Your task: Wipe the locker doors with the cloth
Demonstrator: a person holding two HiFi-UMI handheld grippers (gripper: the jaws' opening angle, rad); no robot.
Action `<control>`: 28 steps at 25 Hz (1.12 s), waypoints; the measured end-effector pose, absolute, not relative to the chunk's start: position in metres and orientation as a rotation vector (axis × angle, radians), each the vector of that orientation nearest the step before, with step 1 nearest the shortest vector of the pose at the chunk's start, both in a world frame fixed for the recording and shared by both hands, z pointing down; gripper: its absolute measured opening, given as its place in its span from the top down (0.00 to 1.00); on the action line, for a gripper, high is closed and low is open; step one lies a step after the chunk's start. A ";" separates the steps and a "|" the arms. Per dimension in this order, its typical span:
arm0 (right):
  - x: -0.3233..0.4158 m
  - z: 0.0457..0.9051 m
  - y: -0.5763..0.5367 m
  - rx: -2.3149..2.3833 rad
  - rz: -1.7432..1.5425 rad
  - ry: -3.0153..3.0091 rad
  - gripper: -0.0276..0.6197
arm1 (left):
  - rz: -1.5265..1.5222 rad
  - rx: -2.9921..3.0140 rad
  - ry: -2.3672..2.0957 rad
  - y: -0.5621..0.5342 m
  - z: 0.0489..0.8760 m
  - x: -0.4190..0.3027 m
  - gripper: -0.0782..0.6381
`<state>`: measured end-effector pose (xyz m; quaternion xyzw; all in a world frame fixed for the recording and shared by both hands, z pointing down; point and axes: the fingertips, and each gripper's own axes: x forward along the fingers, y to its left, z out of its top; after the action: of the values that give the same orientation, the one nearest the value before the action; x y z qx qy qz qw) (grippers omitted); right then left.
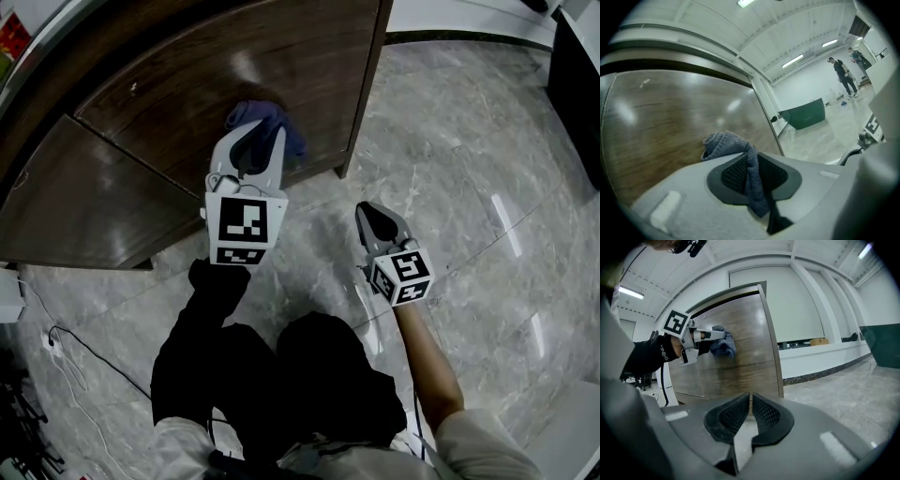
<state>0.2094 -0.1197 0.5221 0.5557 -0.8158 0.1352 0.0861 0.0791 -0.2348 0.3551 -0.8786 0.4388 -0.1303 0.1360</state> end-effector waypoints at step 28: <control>0.222 0.529 -0.115 1.664 0.419 -2.416 0.92 | -0.094 -2.393 1.240 -0.237 0.216 0.093 0.80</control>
<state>0.2225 -0.1154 0.5287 0.5595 -0.8119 0.1407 0.0891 0.0932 -0.2371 0.2158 -0.8654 0.4487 -0.0340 0.2206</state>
